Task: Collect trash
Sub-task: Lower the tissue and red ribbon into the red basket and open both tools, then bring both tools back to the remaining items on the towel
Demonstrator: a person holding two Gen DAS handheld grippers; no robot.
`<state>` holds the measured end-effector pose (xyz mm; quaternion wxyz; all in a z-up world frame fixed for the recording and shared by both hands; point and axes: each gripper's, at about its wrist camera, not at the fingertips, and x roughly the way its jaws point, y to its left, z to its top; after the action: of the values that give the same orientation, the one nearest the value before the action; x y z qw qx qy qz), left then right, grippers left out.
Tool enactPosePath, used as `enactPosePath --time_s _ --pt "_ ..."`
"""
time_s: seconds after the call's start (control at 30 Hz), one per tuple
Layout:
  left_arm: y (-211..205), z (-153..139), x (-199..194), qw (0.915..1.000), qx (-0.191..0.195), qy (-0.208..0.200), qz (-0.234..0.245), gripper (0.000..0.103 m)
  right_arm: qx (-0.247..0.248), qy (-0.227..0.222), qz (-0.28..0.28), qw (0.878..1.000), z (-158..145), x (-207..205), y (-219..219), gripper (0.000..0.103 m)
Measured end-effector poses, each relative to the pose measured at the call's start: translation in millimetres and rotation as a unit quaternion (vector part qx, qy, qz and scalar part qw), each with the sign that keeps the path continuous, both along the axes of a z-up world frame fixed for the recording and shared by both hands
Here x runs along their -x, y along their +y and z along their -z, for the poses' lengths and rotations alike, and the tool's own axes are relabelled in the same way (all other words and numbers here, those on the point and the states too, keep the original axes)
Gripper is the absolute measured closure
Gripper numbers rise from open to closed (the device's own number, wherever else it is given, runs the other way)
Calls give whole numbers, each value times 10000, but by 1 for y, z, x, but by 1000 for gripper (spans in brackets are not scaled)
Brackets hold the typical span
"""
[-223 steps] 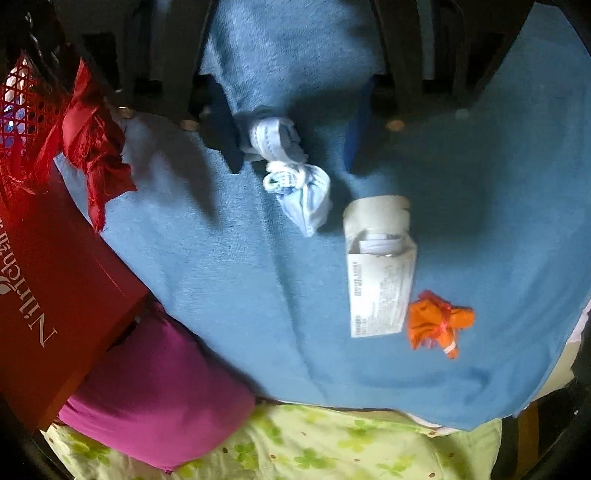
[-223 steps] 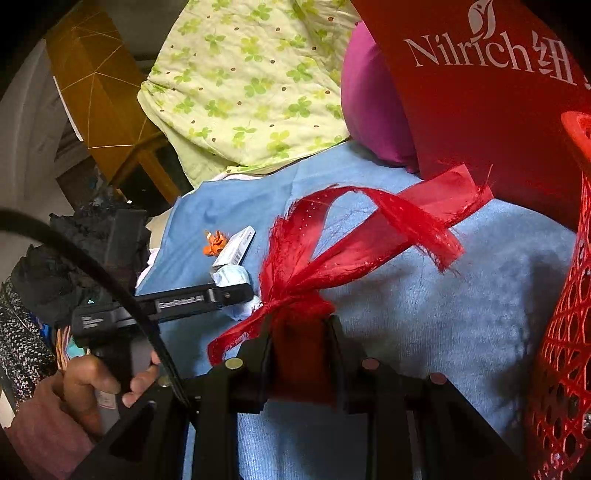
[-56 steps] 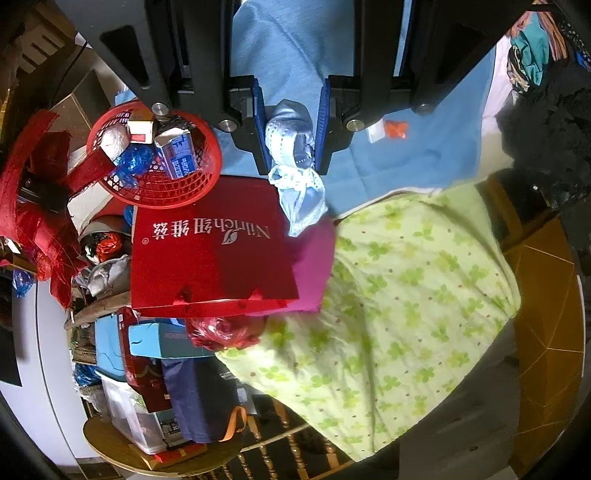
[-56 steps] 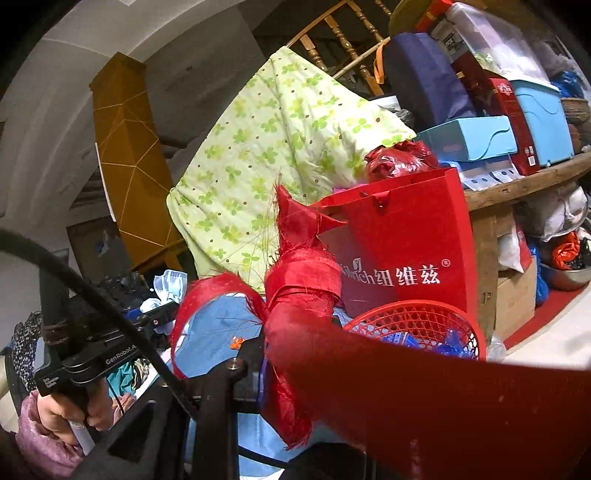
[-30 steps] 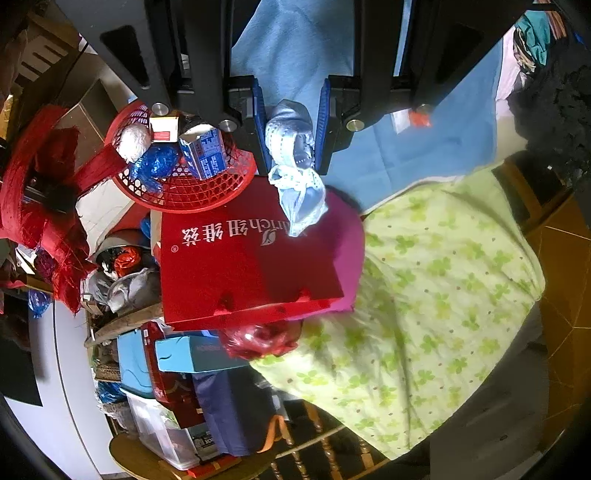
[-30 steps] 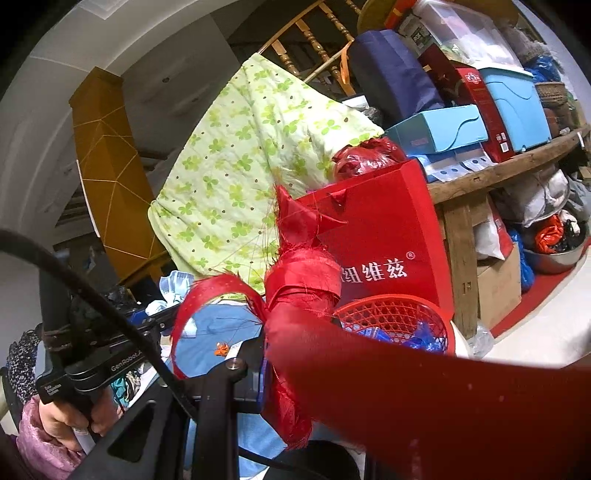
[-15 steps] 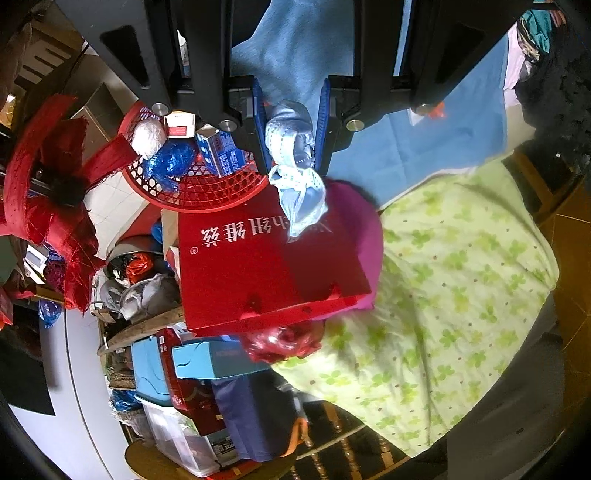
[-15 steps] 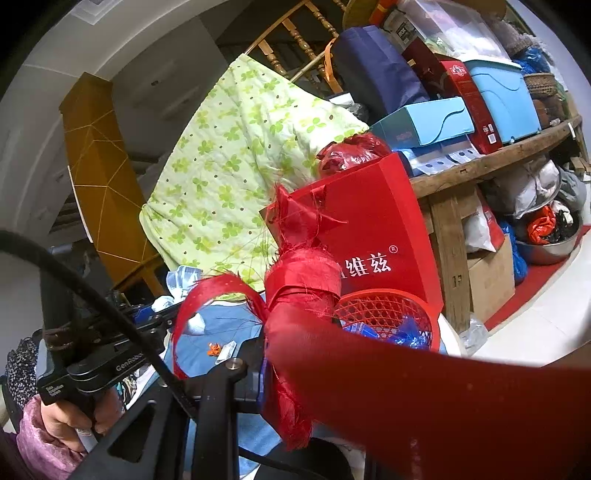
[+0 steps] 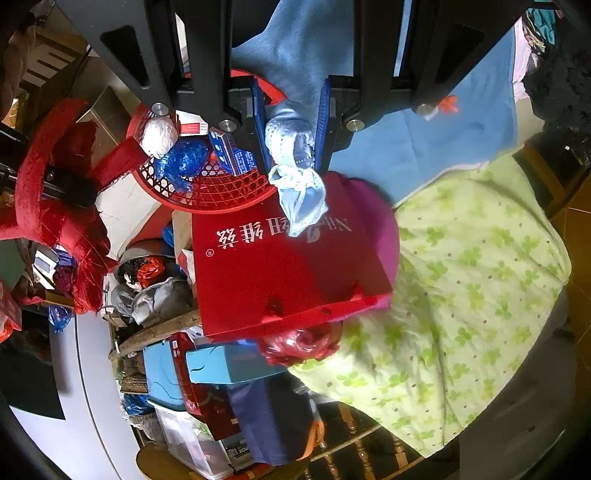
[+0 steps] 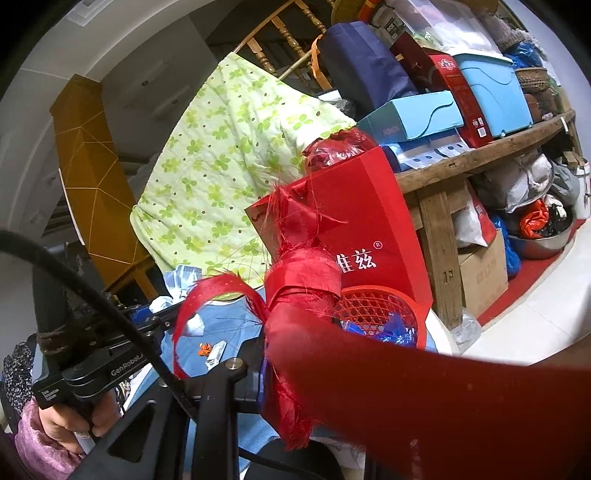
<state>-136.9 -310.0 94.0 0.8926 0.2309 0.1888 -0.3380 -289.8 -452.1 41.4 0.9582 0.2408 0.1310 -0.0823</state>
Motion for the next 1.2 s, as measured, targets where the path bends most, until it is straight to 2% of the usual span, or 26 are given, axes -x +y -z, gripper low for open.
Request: enactPosePath --time_s 0.17,0.37,0.6,0.63,0.7,0.73,0.77,0.8,0.83,0.87,0.9,0.97,1.07,1.2 --pt "-3 2 -3 9998 34 67 162 78 -59 53 40 10000 4 -2 -8 74" --pt "-11 9 -11 9970 157 408 644 78 -198 125 58 9997 11 -11 -23 74" --pt "-35 29 -26 9869 186 1023 1235 75 -561 290 87 9980 27 -45 -57 72" --pt "-39 33 -29 9851 197 1132 1281 71 -615 339 106 9975 31 -51 -62 72" --pt "-43 42 -35 9848 185 1219 1220 56 -795 442 54 9958 40 -65 -71 72" --pt "-44 45 -38 9852 184 1236 1172 44 -973 494 -56 9940 46 -76 -78 72" --pt "-43 49 -41 9857 195 1253 1110 42 -1073 544 -86 9927 50 -82 -80 71" --pt "-41 53 -44 9857 193 1297 1057 42 -1215 643 -99 9904 57 -90 -83 69" --pt "-39 56 -48 9854 181 1366 1002 42 -1325 718 -115 9885 61 -96 -85 59" --pt "-34 58 -50 9852 186 1409 955 42 -1463 747 -166 9863 66 -101 -85 41" --pt "-26 59 -52 9853 213 1436 897 42 -1533 714 -197 9854 68 -102 -84 36" --pt "-9 59 -55 9868 244 1374 823 42 -1529 539 -282 9864 69 -100 -78 36" --pt "24 61 -57 9918 189 1122 580 39 -1220 477 -259 9910 61 -91 -62 36" --pt "85 79 -65 9951 33 990 -21 38 -857 227 -385 9953 34 -77 -37 36"
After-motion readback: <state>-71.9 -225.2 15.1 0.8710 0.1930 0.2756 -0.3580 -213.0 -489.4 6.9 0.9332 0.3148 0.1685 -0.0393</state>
